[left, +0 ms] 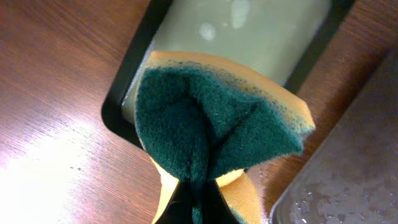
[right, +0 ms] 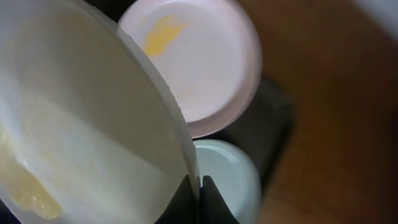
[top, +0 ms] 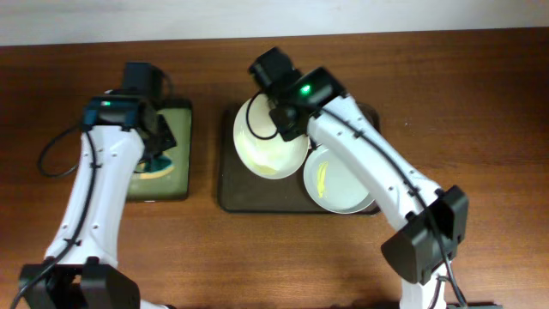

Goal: Clean dirty plates on tray and stack at the side

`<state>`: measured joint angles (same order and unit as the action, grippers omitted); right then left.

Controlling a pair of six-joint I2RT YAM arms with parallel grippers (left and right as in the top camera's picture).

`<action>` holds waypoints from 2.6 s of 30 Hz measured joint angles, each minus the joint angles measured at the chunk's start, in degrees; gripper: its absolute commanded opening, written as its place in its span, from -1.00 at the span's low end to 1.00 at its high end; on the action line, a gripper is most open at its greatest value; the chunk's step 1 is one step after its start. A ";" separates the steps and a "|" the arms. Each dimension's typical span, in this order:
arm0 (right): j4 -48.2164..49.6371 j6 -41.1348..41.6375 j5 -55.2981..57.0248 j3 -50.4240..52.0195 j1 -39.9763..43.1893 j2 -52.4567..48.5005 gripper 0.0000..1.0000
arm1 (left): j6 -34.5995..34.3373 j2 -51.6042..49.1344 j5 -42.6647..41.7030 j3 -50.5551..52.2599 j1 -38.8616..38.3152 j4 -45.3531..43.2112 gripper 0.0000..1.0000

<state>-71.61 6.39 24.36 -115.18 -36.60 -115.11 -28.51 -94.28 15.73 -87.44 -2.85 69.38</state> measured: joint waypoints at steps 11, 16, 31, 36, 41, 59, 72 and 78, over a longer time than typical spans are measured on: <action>4.98 -20.57 39.47 -0.13 -18.62 0.00 -0.92 | 3.06 0.00 -4.72 4.72 6.80 -4.15 -1.00; 5.81 -27.47 46.99 -0.13 -23.52 0.00 -0.92 | 3.06 0.00 -4.83 4.74 6.80 -4.26 -1.00; 5.07 -7.76 -16.02 1.31 4.35 0.00 -0.92 | 3.06 0.00 -4.83 4.74 6.80 -4.39 -1.00; 6.32 -5.92 -34.03 1.29 25.40 2.14 -0.92 | 3.06 0.00 -4.85 4.74 6.80 -4.50 -1.00; 3.15 -5.07 -37.83 3.93 48.65 1.51 -0.92 | 3.08 0.00 -4.85 4.74 6.80 -4.59 -1.00; 19.04 -5.79 -54.90 21.70 61.99 -2.29 -0.16 | 3.06 0.00 -5.05 4.74 6.80 -5.60 -1.00; 30.42 4.68 -34.21 21.77 27.04 -5.88 -0.14 | 3.08 0.00 -6.58 4.74 6.80 -6.08 -1.00; 32.72 8.15 -32.44 21.77 26.62 -9.18 -0.64 | 3.06 0.00 -6.58 4.74 6.80 -6.21 -1.00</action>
<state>-38.89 14.55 -8.08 -93.41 -9.98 -124.29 -25.45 -94.28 9.15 -82.70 3.95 63.18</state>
